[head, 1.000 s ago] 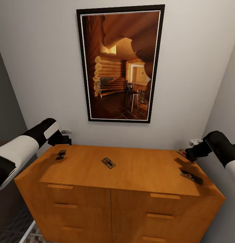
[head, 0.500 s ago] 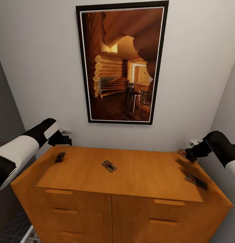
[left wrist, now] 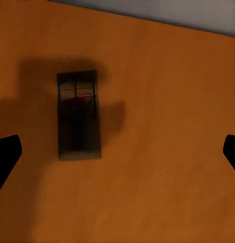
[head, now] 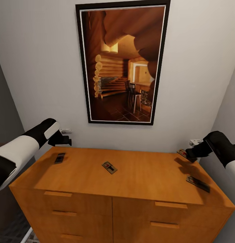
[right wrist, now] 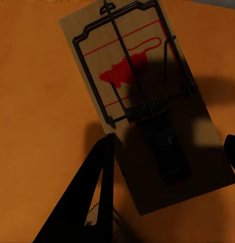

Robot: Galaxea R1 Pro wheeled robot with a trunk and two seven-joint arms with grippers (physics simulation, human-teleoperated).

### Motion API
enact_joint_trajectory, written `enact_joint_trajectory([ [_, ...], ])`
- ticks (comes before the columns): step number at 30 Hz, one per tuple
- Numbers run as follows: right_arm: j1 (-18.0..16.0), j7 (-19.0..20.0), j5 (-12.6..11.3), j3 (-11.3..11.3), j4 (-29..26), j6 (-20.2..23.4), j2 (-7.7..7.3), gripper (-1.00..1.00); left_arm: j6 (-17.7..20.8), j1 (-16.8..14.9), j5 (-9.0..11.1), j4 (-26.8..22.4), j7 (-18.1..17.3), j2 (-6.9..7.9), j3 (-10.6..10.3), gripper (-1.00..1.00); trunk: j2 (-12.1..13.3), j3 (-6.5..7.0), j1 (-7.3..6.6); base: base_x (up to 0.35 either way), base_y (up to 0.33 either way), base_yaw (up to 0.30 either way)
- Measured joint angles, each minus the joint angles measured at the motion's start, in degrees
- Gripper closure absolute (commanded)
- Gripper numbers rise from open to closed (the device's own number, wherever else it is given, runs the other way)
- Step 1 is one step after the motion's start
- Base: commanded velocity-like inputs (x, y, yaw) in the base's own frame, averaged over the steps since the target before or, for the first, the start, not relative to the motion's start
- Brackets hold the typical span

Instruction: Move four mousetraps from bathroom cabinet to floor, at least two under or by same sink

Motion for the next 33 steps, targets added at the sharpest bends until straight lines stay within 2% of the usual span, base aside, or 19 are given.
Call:
enact_joint_trajectory([
  [9, 0.0, 0.0, 0.0, 0.0, 0.0, 0.0, -0.03, 1.0, 0.0, 0.0, 0.2, 0.0, 0.0, -0.16, 0.0, -1.0, 0.0, 0.0, 0.0, 0.001, 0.006, 0.0],
  [21, 0.0, 0.0, 0.0, 0.0, 0.5, 0.0, 0.0, 1.0, 0.1, 0.0, 0.2, 0.1, -0.1, -0.25, 0.0, -1.0, 0.0, 0.0, 0.0, 0.0, 0.206, 0.0],
  [33, 0.0, 0.0, -0.1, 0.0, 0.8, 0.0, -0.02, 1.0, 0.1, 0.0, 0.1, 0.0, -0.1, -0.39, 0.0, -1.0, 0.0, 0.0, 0.0, 0.0, 0.023, 0.0],
])
